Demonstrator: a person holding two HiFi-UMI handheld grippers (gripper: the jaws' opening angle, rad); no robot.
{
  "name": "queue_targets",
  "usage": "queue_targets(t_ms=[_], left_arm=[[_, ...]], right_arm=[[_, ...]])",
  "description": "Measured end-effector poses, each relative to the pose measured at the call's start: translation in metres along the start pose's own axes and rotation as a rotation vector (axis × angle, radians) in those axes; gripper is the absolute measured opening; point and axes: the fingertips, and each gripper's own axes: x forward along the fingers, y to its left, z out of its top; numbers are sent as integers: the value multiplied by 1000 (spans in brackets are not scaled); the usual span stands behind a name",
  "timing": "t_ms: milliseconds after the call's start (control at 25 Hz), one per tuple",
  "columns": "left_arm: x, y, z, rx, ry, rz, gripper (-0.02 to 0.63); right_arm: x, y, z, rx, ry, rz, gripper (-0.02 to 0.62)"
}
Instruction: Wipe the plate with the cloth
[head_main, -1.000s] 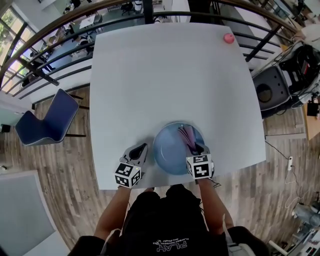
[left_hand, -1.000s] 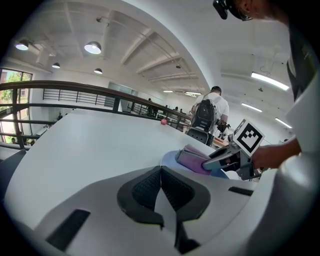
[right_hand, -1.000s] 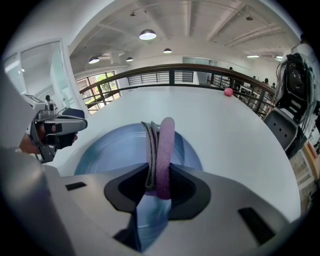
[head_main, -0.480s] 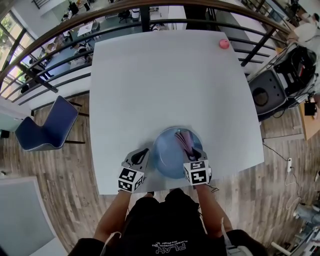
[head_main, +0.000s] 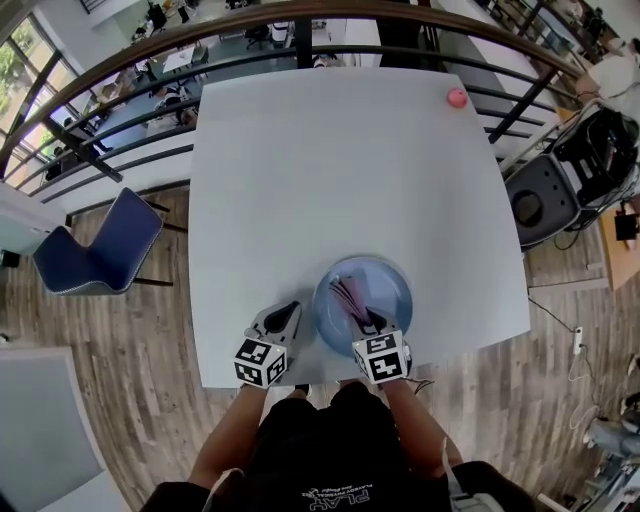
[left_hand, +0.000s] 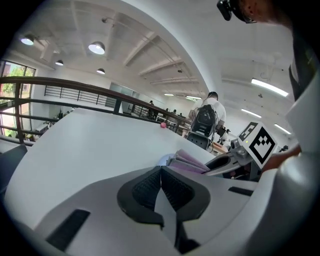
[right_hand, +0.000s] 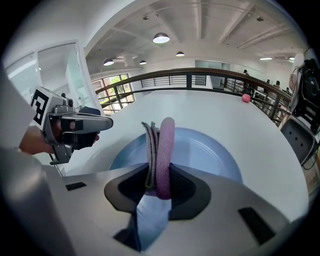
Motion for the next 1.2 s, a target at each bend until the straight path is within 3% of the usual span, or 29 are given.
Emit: queue_targets(t_ms=[280,480,720,920,1200], left_arm=[[-9,4,-3,2,1,8,14],[-9,4,4,-106,-22,-5,14],[-10,5,1,-51,-14,3,14],[0,-2,2,-85,-13,-20,14],[10,-13,4,-44,2,-37,14]], right_arm=[[8,25,-3,-17,20,38,110],[12,28,-4,0,58,69,110],[16,25,-9,-3,61,50,112],[11,1,-10,4,62,19,112],[2,-30,-20,51,56,-43,112]])
